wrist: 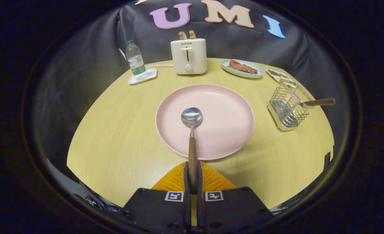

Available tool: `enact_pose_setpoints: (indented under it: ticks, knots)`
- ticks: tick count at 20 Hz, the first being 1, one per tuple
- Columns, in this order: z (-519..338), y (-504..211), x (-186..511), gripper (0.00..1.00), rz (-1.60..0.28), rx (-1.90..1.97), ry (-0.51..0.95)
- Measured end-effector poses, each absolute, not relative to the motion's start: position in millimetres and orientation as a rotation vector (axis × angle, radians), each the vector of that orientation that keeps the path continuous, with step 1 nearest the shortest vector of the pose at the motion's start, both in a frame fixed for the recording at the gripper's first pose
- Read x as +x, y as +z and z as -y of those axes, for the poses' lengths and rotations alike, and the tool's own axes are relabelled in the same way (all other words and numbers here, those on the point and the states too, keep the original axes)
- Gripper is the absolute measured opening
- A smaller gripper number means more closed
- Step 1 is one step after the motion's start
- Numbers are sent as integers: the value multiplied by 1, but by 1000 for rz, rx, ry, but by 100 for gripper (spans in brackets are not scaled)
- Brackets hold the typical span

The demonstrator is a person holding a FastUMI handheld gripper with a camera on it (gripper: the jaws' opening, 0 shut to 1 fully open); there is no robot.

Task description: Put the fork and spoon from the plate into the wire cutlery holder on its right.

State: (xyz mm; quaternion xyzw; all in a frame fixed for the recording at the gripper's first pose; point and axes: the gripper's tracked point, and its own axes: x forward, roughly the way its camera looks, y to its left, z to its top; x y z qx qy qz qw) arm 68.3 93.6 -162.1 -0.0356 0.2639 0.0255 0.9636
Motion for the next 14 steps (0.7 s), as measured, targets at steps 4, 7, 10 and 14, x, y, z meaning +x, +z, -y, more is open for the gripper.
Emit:
enact_pose_setpoints:
  ticks: [4, 7, 10, 14]
  knots:
    - [-93, -161, 68, 4, -543, -47, 65]
    - [-89, -153, 63, 4, -541, -28, 67]
    - [-85, -143, 60, 4, -538, -21, 82]
    - [-79, -123, 54, 4, -535, 0, 101]
